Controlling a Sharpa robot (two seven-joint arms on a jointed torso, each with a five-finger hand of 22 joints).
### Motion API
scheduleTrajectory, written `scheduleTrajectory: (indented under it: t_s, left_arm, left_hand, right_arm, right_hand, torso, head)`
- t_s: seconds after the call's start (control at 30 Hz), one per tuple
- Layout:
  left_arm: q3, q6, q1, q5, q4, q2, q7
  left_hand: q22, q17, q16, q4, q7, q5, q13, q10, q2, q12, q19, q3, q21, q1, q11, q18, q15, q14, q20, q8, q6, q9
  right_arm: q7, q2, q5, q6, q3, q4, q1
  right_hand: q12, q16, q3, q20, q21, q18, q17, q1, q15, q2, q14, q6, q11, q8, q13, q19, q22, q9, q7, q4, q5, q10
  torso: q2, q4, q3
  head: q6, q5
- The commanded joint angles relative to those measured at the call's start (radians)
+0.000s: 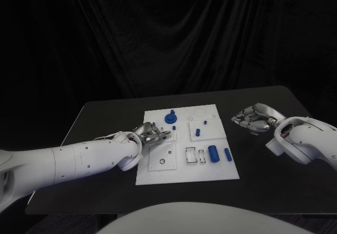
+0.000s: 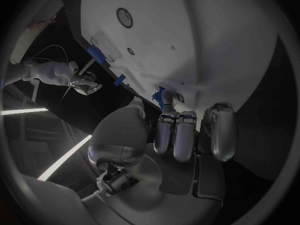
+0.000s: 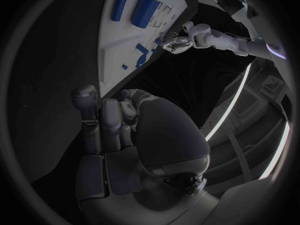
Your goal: Assemble the parts on the task board
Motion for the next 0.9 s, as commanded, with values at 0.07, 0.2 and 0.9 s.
scheduleTrajectory:
  t_s: [0.07, 0.2, 0.9]
  left_arm:
    - [0.001, 0.027, 0.003, 0.005, -0.007, 0.007, 0.013]
    - [0.001, 0.04, 0.003, 0.005, -0.017, 0.013, 0.011]
    - [0.001, 0.021, 0.005, 0.005, -0.044, 0.03, 0.021]
  left_hand:
    - [0.181, 0.263, 0.006, -0.001, -0.001, 0.007, 0.263, 0.104, 0.016, 0.004, -0.002, -0.007, -0.006, 0.0, 0.009, 0.007, 0.01, 0.104, 0.004, -0.007, -0.008, 0.012]
    - [0.181, 0.263, 0.006, -0.002, 0.001, 0.019, 0.263, 0.104, 0.028, 0.004, -0.003, -0.012, -0.009, 0.004, 0.01, 0.008, 0.011, 0.104, 0.006, -0.013, -0.014, 0.01]
    - [0.185, 0.263, 0.006, -0.002, 0.002, 0.142, 0.263, 0.104, 0.074, 0.004, -0.003, -0.036, -0.012, 0.042, 0.012, 0.008, 0.013, 0.104, 0.008, -0.033, -0.017, 0.002]
  right_arm:
    - [-0.019, 0.001, 0.0, 0.012, 0.001, -0.001, -0.003]
    - [-0.02, 0.002, 0.0, 0.014, 0.001, -0.001, -0.003]
    - [-0.026, 0.003, 0.0, 0.025, 0.001, -0.001, -0.003]
  right_hand:
    - [-0.005, -0.001, 0.008, 0.001, -0.005, 0.006, -0.001, 0.005, -0.002, -0.005, -0.006, -0.002, 0.003, 0.002, -0.001, -0.008, 0.086, 0.001, 0.006, -0.001, 0.004, -0.007]
    - [-0.005, -0.001, 0.009, 0.001, -0.005, 0.006, -0.001, 0.005, -0.002, -0.005, -0.006, -0.002, 0.003, 0.002, -0.001, -0.008, 0.086, 0.001, 0.006, -0.001, 0.004, -0.007]
    - [-0.005, -0.001, 0.011, 0.001, -0.008, 0.007, -0.001, 0.005, -0.002, -0.004, -0.006, -0.002, 0.003, 0.002, -0.001, -0.009, 0.085, 0.001, 0.006, -0.002, 0.005, -0.007]
  torso:
    - [-0.002, -0.0008, 0.001]
    - [-0.001, -0.0013, 0.0011]
    - [0.001, 0.0008, -0.0001]
  head:
    - [0.0, 0.001]
    - [0.0, 0.001]
    - [0.0, -0.002]
